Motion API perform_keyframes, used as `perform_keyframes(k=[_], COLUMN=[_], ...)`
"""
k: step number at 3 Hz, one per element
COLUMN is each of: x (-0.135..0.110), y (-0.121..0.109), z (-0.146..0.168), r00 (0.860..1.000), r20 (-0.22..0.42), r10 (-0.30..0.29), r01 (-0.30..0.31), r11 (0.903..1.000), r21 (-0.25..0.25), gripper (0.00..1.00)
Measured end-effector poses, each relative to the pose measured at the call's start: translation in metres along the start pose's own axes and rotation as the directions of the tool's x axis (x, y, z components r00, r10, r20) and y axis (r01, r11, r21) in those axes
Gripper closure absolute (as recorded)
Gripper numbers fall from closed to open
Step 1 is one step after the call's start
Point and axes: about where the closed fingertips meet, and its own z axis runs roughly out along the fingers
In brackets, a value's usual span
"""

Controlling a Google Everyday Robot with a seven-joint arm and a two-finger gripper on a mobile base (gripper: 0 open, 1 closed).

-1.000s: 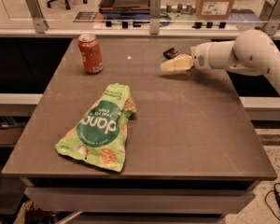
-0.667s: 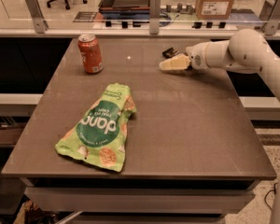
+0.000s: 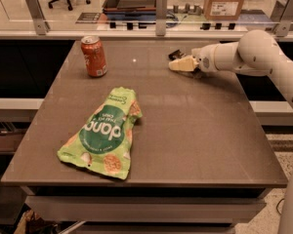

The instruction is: Move rxbar chocolate near green rice chip bag

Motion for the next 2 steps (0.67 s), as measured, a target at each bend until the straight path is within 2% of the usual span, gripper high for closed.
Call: perform_keyframes(k=[1, 2], x=[-0.0032, -0.0042], y=[0.0003, 0.0005], z=[-0.0015, -0.0018], r00=[1.0, 1.0], r20=[0.0, 0.0], r10=[0.0, 0.0], r01=[0.0, 0.0], r11=[1.0, 1.0], r21=[0.0, -0.001], gripper=[0.87, 1.0])
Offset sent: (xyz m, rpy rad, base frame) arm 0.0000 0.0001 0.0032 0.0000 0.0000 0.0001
